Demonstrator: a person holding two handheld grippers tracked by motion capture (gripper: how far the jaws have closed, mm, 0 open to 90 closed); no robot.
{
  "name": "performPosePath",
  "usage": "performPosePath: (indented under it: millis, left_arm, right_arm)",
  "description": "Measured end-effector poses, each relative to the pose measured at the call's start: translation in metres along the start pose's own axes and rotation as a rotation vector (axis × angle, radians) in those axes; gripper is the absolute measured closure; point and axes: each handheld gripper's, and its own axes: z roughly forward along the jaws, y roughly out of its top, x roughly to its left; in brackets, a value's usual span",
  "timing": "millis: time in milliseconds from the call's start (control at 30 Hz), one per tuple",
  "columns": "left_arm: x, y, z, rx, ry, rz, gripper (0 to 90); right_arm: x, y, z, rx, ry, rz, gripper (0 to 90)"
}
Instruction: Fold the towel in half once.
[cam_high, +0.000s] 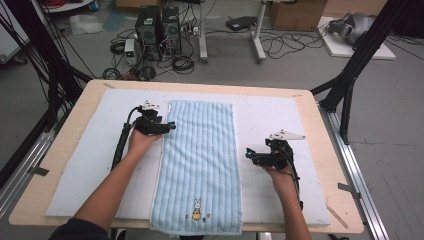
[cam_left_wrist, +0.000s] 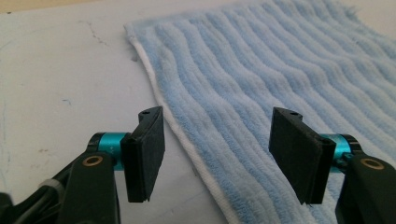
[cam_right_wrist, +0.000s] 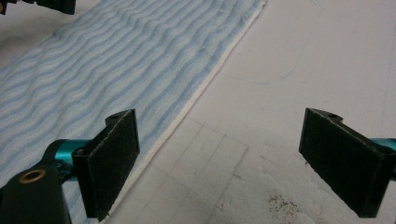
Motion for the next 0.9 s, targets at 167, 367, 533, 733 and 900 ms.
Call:
performPosePath:
  millis: [167, 367, 533, 733, 900]
  left_arm:
    - [-0.003, -0.005, 0.008, 0.051, 0.024, 0.044, 43.9]
    - [-0.005, -0.005, 0.007, 0.049, 0.011, 0.088, 61.1]
    - [-0.004, -0.006, 0.007, 0.043, -0.033, 0.071, 82.5]
    - [-0.001, -0.006, 0.006, 0.04, -0.059, 0.031, 84.9]
    - [0.003, -0.006, 0.006, 0.028, -0.082, -0.036, 84.9]
  right_arm:
    - [0.0, 0.0, 0.001, 0.002, -0.004, 0.001, 11.5]
    - [0.0, -0.001, 0.002, 0.014, -0.006, 0.005, 11.4]
    - [0.002, 0.001, 0.007, 0.009, -0.017, -0.014, 11.4]
    - [0.005, 0.012, 0.023, 0.035, -0.003, -0.02, 11.4]
    - [0.0, 0.024, 0.046, 0.064, 0.005, 0.008, 15.3]
